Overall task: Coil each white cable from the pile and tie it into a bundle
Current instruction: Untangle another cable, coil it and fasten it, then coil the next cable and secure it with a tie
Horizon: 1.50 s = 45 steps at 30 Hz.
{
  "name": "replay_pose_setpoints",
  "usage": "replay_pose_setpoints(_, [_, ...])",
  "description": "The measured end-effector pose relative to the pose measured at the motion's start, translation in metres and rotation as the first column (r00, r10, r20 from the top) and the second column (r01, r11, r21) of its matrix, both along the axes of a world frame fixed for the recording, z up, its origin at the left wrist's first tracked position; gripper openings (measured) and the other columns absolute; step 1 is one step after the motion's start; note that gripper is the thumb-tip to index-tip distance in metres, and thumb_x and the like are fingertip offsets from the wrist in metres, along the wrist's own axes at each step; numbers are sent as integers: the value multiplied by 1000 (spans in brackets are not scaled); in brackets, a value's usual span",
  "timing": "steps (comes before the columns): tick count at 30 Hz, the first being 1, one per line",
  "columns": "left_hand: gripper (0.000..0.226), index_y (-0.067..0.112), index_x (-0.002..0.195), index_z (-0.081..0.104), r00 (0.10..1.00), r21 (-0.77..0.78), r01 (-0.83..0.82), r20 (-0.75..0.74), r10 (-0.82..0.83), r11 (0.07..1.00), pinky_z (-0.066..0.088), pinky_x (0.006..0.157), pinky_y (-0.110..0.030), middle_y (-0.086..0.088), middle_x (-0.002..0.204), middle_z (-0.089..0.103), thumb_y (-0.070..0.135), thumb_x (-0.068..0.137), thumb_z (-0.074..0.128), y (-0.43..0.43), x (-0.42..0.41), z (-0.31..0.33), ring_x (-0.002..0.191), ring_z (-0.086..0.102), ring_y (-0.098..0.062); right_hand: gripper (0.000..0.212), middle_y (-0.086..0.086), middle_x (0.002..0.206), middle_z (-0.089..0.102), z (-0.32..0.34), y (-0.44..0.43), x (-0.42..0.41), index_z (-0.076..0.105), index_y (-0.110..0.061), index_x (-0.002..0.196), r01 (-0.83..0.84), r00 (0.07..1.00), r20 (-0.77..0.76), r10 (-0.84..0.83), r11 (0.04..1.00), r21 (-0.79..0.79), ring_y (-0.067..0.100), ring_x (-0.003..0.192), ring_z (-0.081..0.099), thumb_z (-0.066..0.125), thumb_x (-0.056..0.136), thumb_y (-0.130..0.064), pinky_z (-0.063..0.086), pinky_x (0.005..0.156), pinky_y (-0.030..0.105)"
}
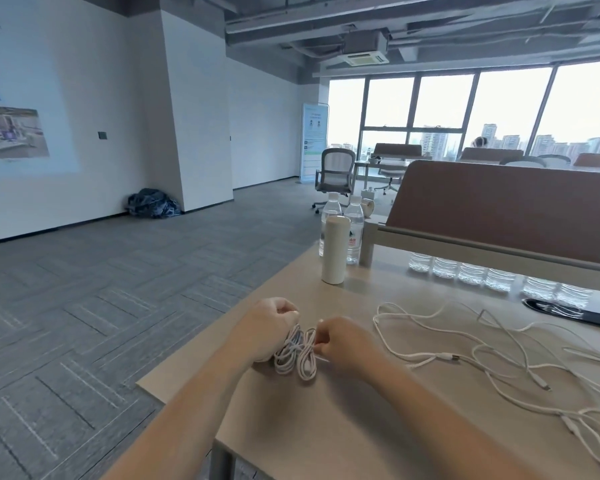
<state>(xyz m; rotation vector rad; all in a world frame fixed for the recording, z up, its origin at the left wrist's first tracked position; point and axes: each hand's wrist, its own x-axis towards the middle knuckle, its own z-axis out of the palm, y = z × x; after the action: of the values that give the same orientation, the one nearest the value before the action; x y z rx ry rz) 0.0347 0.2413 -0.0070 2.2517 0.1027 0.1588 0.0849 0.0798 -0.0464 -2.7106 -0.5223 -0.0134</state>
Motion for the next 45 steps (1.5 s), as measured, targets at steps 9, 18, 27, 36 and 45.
replay_pose_setpoints(9, [23, 21, 108, 73, 1000, 34, 12, -27, -11, 999, 40, 70, -19, 5, 100, 73, 26, 97, 54, 4, 6, -3, 92, 62, -9, 10, -1, 100, 70, -7, 13, 11, 71, -25, 93, 15, 999, -30, -14, 999, 42, 19, 96, 63, 68, 86, -30, 46, 77, 29])
replay_pose_setpoints(18, [20, 22, 107, 73, 998, 40, 58, -12, -58, 998, 35, 57, -7, 7, 93, 70, 28, 99, 55, 0, 9, -4, 81, 60, -5, 6, -2, 83, 68, -17, 18, 13, 66, -24, 78, 32, 999, -27, -29, 994, 105, 19, 83, 64, 62, 80, -29, 54, 77, 37])
replay_pose_setpoints(27, [18, 19, 94, 74, 997, -1, -5, 82, 5, 1000, 45, 63, -21, 3, 75, 70, 23, 97, 56, -3, 8, 7, 68, 62, -9, 21, 4, 109, 70, -7, 4, 14, 73, -23, 101, 4, 1000, -11, -4, 1000, -14, 24, 101, 64, 65, 90, -39, 46, 80, 30])
replay_pose_setpoints(36, [18, 22, 101, 72, 990, -16, 75, 117, -73, 997, 51, 66, -25, -2, 90, 75, 27, 98, 55, -33, -7, 32, 82, 71, -20, 22, 4, 116, 68, 11, -15, -1, 70, -26, 105, 15, 998, 55, -14, 1000, -13, 25, 109, 61, 60, 95, -42, 48, 91, 33])
replay_pose_setpoints(45, [18, 11, 96, 71, 963, -145, 269, 73, -261, 952, 56, 88, -43, -8, 93, 76, 19, 99, 55, -131, -12, 50, 90, 73, -29, 22, 2, 93, 70, 69, -134, -44, 72, -17, 91, 208, 946, 246, -210, 977, 33, 24, 86, 62, 54, 95, -31, 49, 73, 33])
